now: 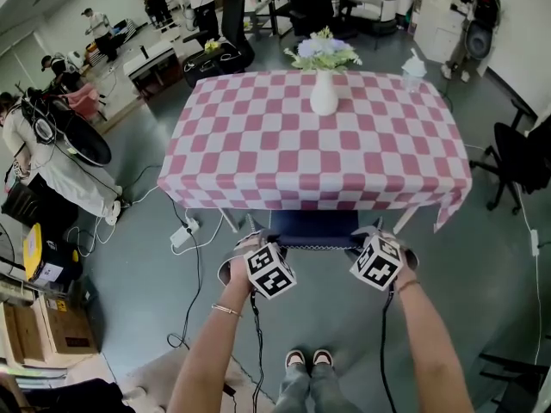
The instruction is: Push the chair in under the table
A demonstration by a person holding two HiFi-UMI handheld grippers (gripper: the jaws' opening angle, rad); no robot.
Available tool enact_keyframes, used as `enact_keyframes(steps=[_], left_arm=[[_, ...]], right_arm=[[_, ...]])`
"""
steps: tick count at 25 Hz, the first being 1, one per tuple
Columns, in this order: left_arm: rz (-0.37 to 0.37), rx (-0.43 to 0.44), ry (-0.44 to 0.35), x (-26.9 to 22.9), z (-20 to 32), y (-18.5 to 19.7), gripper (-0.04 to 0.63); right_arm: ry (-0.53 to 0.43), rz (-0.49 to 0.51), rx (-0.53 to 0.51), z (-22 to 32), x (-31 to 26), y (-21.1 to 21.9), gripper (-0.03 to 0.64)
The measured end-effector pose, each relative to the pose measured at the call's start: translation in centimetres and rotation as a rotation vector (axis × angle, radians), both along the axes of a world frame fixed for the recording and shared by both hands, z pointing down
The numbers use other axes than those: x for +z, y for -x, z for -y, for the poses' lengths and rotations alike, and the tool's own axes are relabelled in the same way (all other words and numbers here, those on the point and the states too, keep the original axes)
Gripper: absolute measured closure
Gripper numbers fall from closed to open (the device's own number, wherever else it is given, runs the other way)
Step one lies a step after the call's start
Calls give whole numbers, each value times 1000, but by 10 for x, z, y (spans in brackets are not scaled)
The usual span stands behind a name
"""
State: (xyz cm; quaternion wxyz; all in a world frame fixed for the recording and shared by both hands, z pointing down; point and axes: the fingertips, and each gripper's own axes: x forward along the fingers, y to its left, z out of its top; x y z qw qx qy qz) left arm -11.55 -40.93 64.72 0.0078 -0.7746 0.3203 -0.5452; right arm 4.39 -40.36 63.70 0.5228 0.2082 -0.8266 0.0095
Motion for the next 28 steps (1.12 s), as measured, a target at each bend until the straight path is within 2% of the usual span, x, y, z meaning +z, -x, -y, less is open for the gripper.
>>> enact_keyframes(steps=[5,9,13,17,20,25,28], left_arm=[[18,5,27,0,18,-2,474],[17,-8,-6,-1,18,-1,472],[15,-11,7,0,17,-2,468],[3,-8,10,1,14,-2,459],[2,-15,5,1,13,-3,440],[-85,-113,-83,-13,10,1,394],[-182,-167,-110,-29,0,3,414]], right_arm=[[18,-14,11,17,-1,-3,494],[-14,-7,10,19,-2,-1,494],[-11,-11,19,18,-1,-2,492],[7,23,25,14,1,-2,492],[17,62,72,13,0,-4,471],[-51,107,89,5,-19,-7,468],[-87,210,126,2,-49,-9,468]])
